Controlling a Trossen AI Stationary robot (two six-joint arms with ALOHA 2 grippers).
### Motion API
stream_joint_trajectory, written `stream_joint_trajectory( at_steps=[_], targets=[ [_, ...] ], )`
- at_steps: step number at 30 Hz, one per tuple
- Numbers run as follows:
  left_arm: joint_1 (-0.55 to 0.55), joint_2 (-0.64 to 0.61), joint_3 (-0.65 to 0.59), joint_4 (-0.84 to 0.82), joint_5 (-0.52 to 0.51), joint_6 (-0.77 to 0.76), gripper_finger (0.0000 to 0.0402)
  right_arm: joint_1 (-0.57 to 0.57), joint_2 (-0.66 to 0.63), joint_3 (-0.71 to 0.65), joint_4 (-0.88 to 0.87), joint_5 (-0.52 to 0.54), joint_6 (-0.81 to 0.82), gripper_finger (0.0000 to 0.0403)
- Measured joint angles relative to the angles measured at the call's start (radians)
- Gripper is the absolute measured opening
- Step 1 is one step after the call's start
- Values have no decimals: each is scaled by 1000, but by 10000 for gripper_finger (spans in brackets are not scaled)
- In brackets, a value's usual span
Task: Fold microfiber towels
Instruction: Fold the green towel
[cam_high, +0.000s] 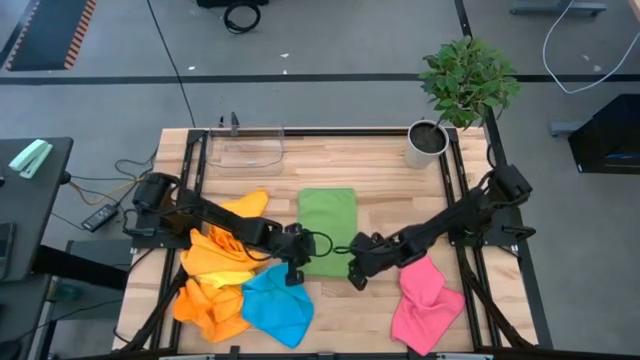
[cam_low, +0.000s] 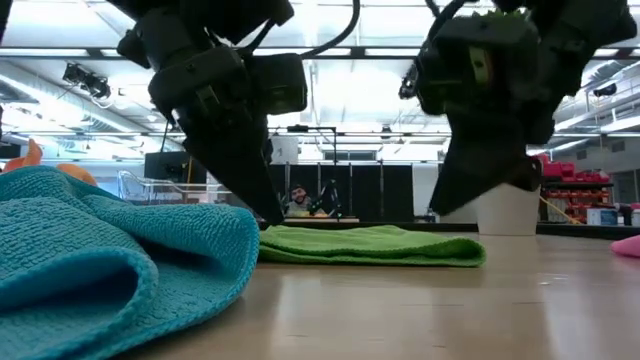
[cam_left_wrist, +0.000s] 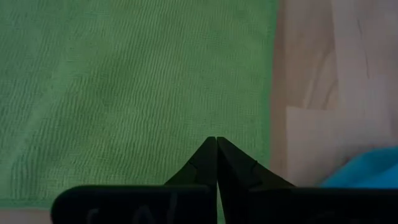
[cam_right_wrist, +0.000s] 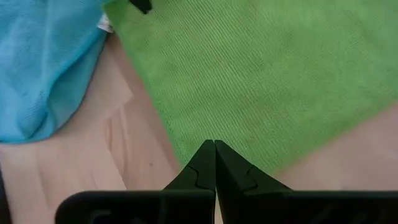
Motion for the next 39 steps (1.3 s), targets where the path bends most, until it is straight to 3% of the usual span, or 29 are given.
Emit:
stream_joint_trajectory(
  at_steps=[11,17,23,31,34,39],
  targets=[
    [-41,23,1,-51,8,-17,6,7,109,3,66,-40,27,5],
    [-67,72,5,-42,-1,-54,16,6,113,4,66,-43,20,5],
    [-59,42,0,-62,0,-50,6,6,109,3,51,-59,26,5],
    [-93,37,-2,10,60,-162,23,71,108,3,48,-177,109,5],
    [-120,22,-2,58,15,-177,22,114,92,-1,44,-204,153,5],
    [-74,-172,-2,-20,-156,-152,6,135,-40,-2,14,-142,179,5]
  ],
)
